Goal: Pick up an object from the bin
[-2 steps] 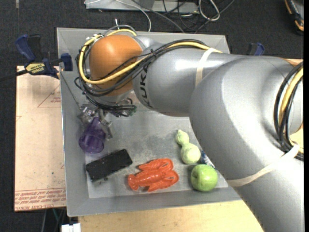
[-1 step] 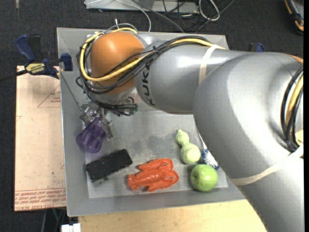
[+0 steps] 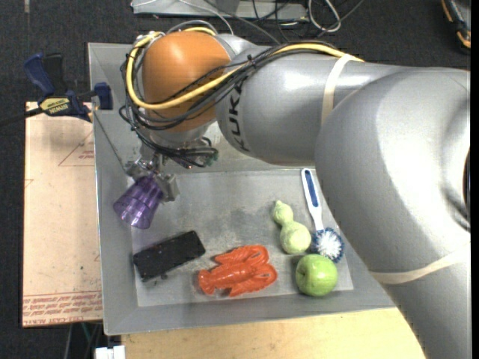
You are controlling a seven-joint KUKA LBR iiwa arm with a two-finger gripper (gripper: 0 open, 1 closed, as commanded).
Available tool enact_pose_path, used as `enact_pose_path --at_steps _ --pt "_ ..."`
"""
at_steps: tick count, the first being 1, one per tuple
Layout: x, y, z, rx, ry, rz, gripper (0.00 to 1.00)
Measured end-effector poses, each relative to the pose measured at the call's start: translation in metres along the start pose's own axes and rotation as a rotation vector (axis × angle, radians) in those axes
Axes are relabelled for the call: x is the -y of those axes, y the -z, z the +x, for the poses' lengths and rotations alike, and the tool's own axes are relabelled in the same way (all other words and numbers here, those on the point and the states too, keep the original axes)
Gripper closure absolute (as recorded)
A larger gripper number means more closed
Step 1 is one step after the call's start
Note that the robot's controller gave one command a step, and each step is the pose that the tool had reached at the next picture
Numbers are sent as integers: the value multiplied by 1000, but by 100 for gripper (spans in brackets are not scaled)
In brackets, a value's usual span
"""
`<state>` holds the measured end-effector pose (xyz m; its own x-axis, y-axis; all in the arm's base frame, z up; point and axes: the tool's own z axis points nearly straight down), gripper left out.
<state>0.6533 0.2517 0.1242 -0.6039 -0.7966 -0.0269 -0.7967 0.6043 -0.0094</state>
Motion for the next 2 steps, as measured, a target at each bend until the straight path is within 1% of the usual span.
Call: enact_pose_path --at_steps 1,2 --pt "1 28 -3 8 -1 4 100" --pt "1 36 -3 8 -1 4 100"
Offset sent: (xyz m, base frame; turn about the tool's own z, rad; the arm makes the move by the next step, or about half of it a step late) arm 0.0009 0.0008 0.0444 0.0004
